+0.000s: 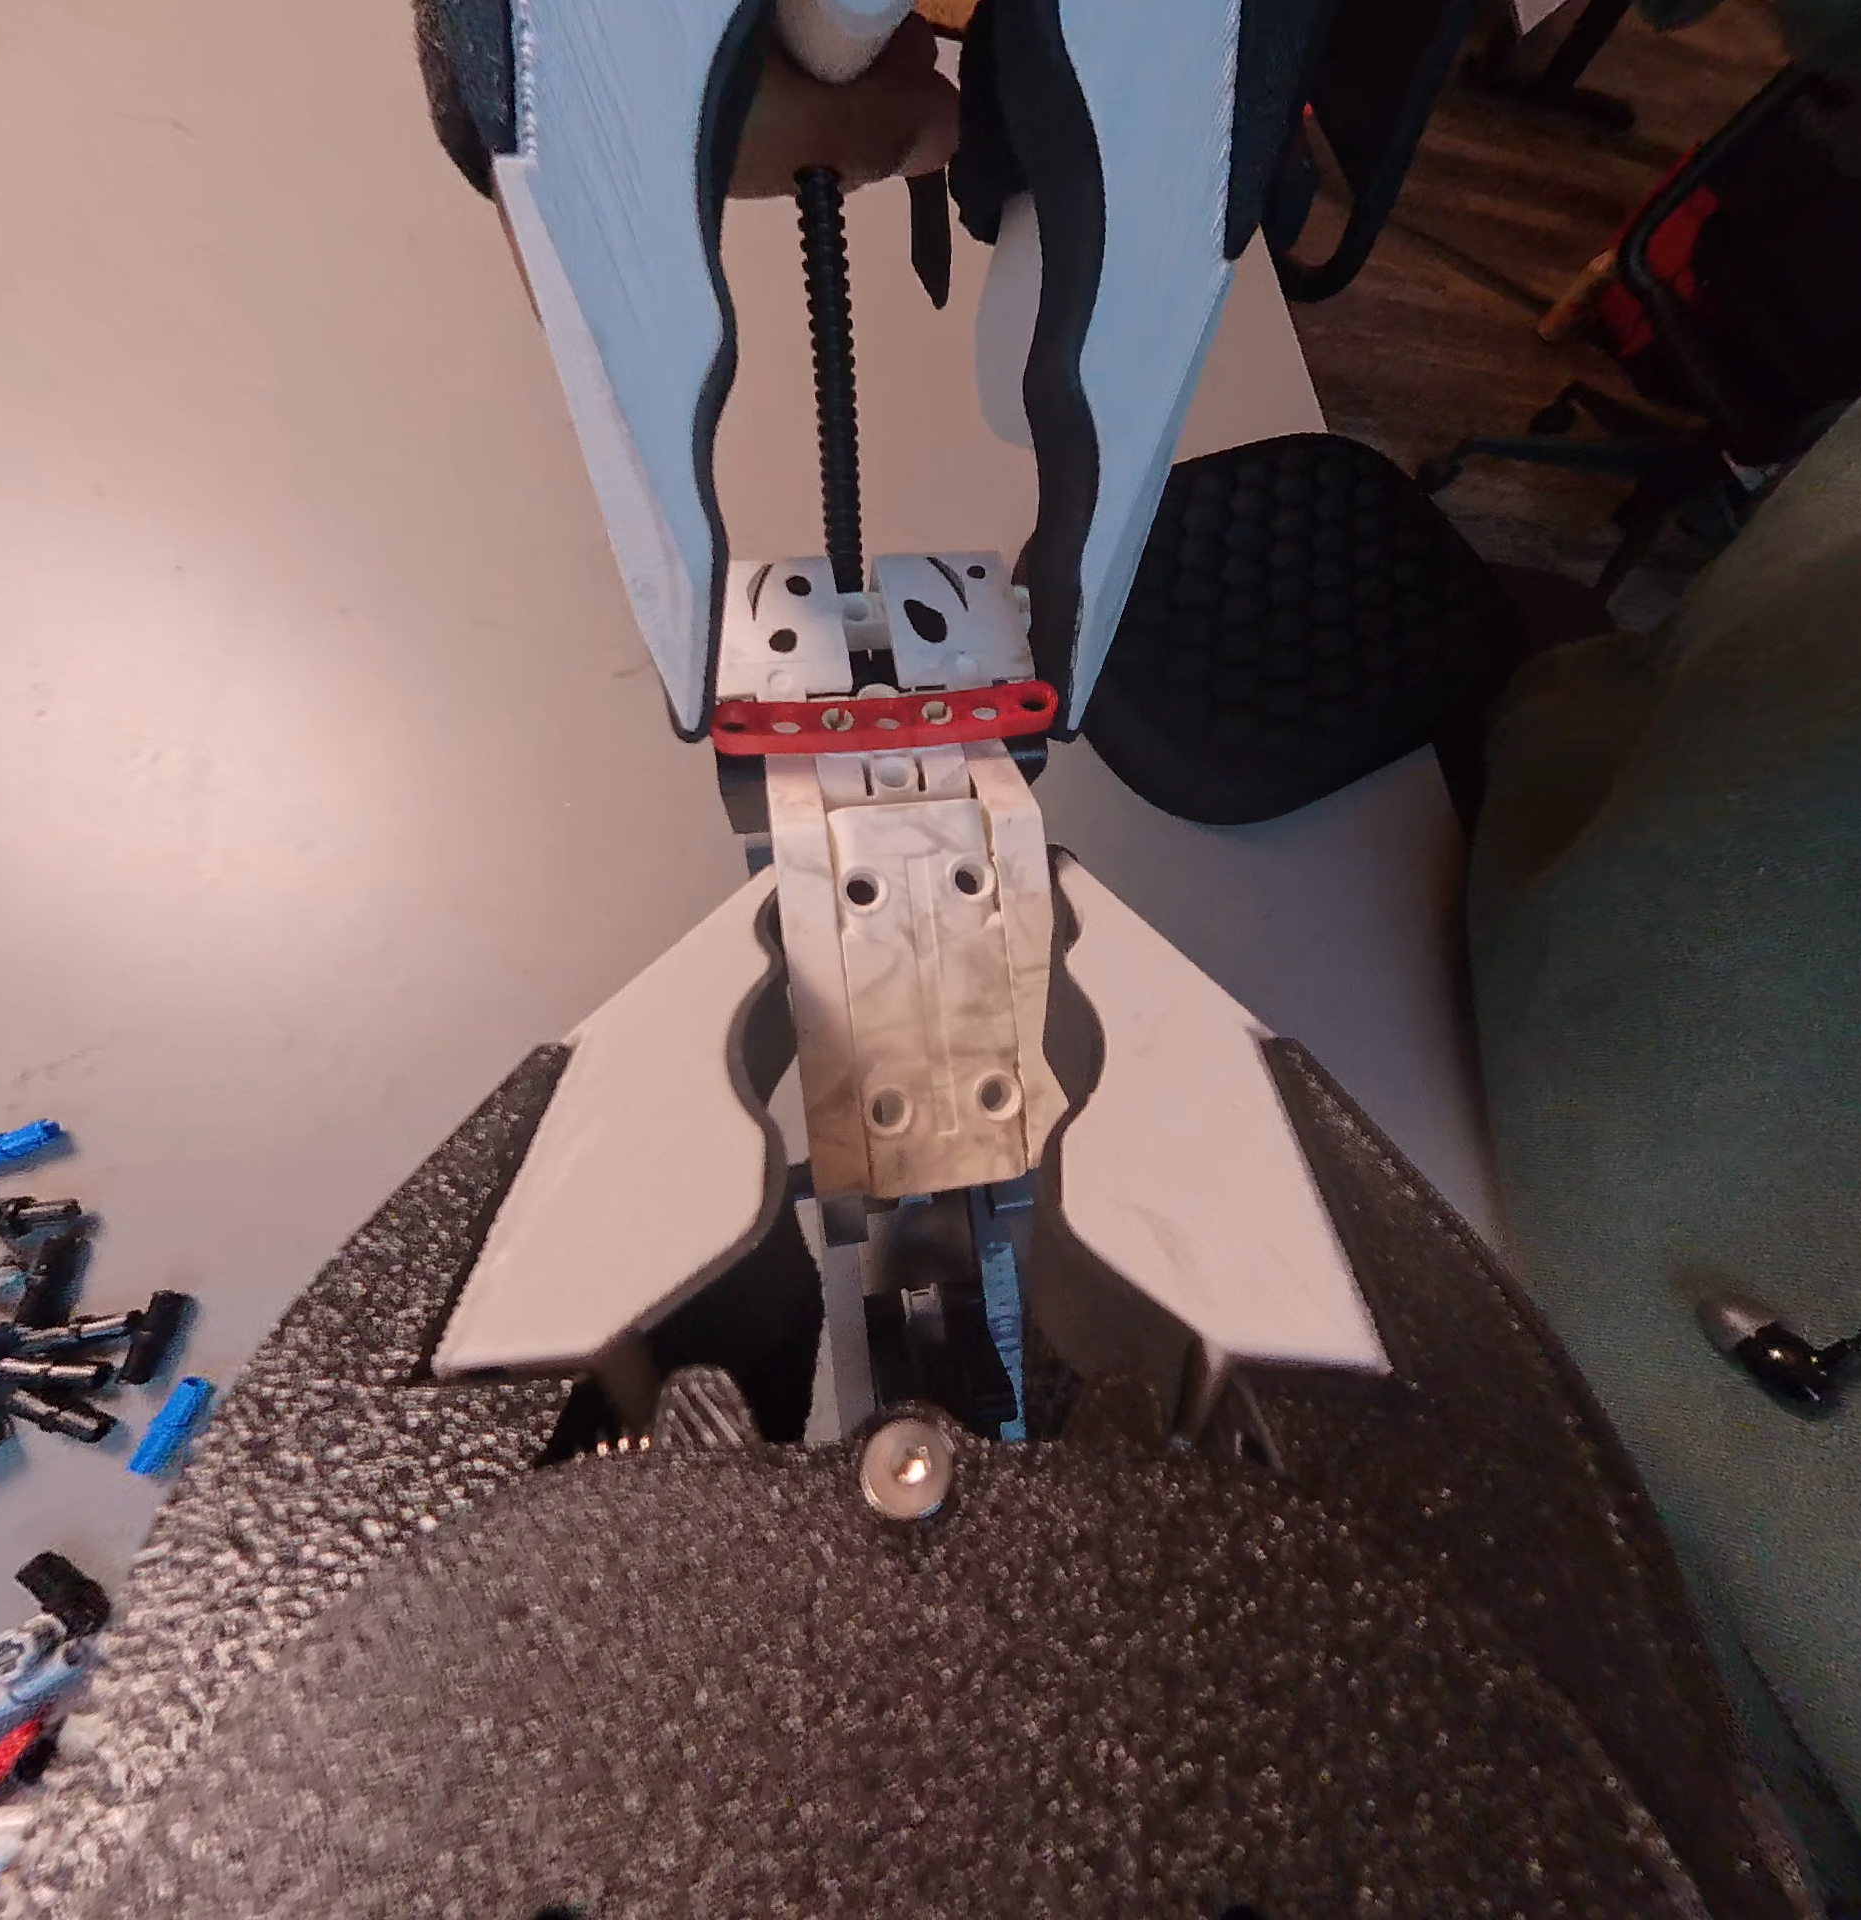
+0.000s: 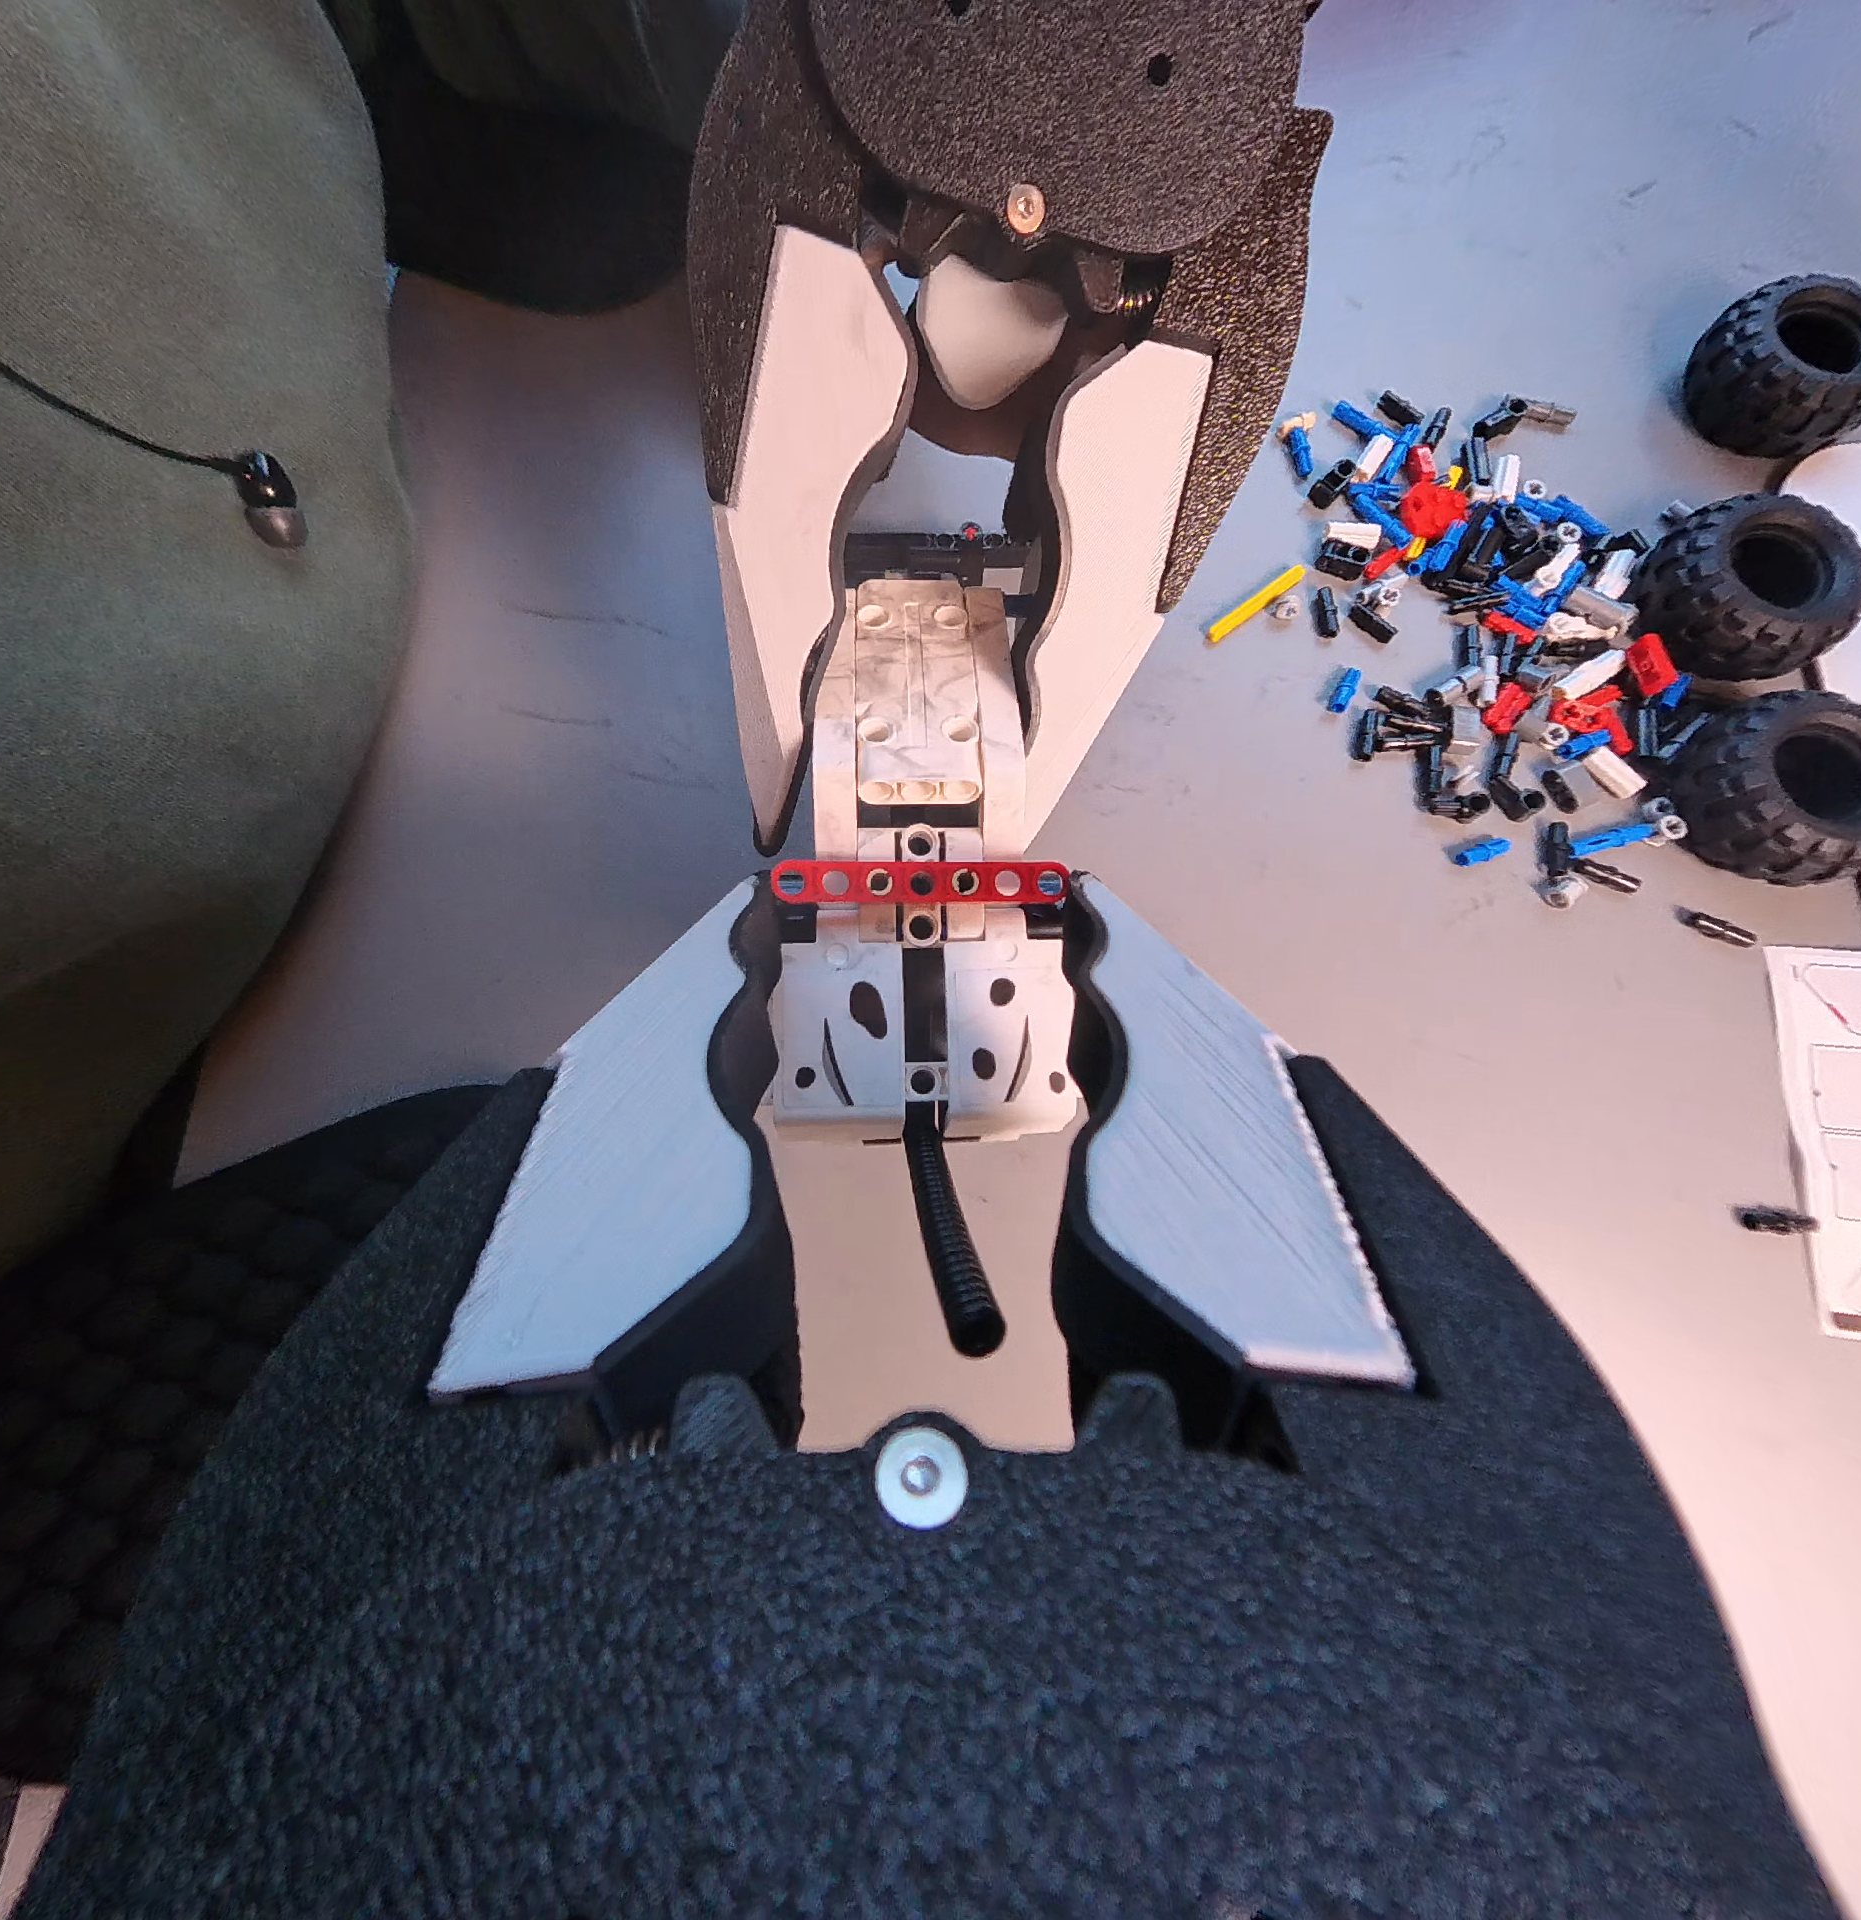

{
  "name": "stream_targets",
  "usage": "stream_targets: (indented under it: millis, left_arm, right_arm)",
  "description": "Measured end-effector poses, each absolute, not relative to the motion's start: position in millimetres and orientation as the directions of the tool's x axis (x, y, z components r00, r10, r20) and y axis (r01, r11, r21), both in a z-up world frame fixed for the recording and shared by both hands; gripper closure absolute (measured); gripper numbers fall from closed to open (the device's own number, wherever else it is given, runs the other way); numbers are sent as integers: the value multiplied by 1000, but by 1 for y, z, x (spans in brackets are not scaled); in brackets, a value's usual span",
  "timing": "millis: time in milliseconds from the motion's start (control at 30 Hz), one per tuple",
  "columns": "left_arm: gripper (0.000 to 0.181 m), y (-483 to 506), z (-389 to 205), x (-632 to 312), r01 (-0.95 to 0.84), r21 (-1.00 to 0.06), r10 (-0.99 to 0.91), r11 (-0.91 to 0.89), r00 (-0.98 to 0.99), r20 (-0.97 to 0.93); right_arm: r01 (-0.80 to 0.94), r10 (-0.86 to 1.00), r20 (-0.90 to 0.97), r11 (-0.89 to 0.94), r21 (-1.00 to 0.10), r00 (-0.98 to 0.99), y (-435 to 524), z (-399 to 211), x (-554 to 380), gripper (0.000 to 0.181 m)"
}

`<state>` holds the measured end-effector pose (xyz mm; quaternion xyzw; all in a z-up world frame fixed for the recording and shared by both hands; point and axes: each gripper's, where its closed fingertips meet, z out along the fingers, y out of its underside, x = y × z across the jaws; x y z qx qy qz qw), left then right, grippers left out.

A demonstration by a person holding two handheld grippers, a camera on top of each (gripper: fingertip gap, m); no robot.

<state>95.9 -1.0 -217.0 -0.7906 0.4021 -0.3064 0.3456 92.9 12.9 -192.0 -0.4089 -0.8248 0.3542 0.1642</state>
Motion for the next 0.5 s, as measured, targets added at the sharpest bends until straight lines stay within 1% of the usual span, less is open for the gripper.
stream_targets:
  millis: [100, 133, 167, 200, 233, 267, 300, 333, 367, 400, 433, 500]
  left_arm:
    - [135, -3, -217, 97, -423, -787, -846, -449, 484, 223]
    - [135, -4, -220, 96, -430, -777, -842, -460, 488, 228]
    - [132, -3, -232, 88, -471, -733, -826, -491, 518, 220]
    - [134, -4, -229, 87, -459, -761, -841, -458, 501, 204]
    - [136, -4, -227, 88, -449, -765, -835, -462, 510, 205]
    - [136, -5, -226, 91, -487, -763, -849, -424, 507, 148]
    - [136, -7, -225, 95, -521, -751, -860, -405, 496, 120]
    - [136, -8, -224, 100, -538, -742, -868, -400, 483, 117]
    - [136, -8, -226, 103, -547, -736, -871, -399, 476, 119]
    - [135, -8, -226, 105, -540, -739, -872, -403, 472, 130]
    - [135, -7, -226, 104, -529, -742, -868, -411, 476, 141]
    - [135, -9, -226, 104, -507, -751, -862, -424, 481, 161]
  right_arm:
    - [545, 801, -40, 370, -752, -598, 11, -192, 95, 129]
    - [537, 789, -49, 370, -758, -613, 8, -192, 98, 143]
    - [449, 835, -37, 257, -856, -549, 16, -164, 87, 179]
    - [398, 845, -78, 166, -902, -529, 26, -134, 88, 181]
    - [417, 852, -40, 215, -883, -522, 32, -133, 93, 181]
    - [485, 836, 19, 336, -807, -548, 26, -159, 100, 179]
    - [532, 816, 15, 390, -752, -578, 15, -182, 105, 176]
    - [543, 806, 6, 404, -736, -591, 9, -190, 106, 164]
    - [531, 808, -4, 383, -756, -589, 9, -186, 104, 163]
    - [508, 820, -11, 345, -789, -573, 11, -176, 100, 172]
    - [497, 827, 0, 337, -800, -562, 15, -172, 98, 178]
    - [491, 823, 25, 362, -793, -567, 16, -172, 97, 177]
